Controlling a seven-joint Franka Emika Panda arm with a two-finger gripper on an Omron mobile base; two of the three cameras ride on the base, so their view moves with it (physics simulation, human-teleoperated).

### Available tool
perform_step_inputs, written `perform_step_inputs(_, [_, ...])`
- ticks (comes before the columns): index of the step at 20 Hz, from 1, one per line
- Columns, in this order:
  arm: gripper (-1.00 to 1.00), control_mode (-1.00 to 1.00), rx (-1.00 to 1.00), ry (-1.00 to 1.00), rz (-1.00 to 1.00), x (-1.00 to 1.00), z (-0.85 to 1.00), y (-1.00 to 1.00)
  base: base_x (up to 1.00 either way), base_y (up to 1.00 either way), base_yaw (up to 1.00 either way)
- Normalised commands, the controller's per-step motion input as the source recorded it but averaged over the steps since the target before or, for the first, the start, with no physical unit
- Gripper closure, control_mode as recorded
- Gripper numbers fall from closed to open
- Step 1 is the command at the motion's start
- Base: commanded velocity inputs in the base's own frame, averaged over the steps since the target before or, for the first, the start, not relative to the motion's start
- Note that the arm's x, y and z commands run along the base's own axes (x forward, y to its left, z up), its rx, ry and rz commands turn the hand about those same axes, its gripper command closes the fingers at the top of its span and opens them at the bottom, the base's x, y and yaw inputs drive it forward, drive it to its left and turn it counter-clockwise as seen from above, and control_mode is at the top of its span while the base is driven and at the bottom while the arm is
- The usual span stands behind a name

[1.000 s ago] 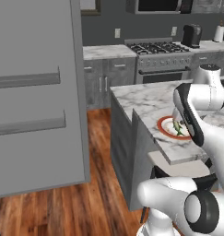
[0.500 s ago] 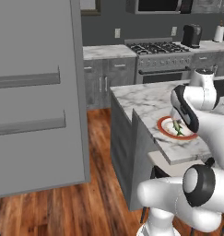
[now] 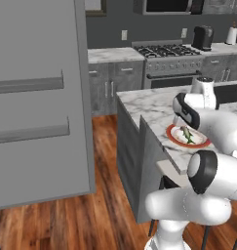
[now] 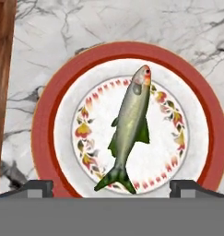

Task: Transport the fish and squash to the fridge. Place the fish on the rack containing meat and place the squash on the rack containing the vegetable, ensuring meats and vegetables are on different racks.

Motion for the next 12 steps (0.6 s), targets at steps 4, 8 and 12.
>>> perform_step_inputs(4, [-1.00, -1.00, 0.00, 0.00, 0.00, 0.34, -0.35, -0.13, 0.00, 0.00, 0.00])
perform_step_inputs(8, [-1.00, -1.00, 0.00, 0.00, 0.00, 0.25, -0.22, -0.18, 0.00, 0.00, 0.00])
perform_step_inputs(12, [-1.00, -1.00, 0.00, 0.00, 0.00, 0.20, -0.24, -0.07, 0.00, 0.00, 0.00])
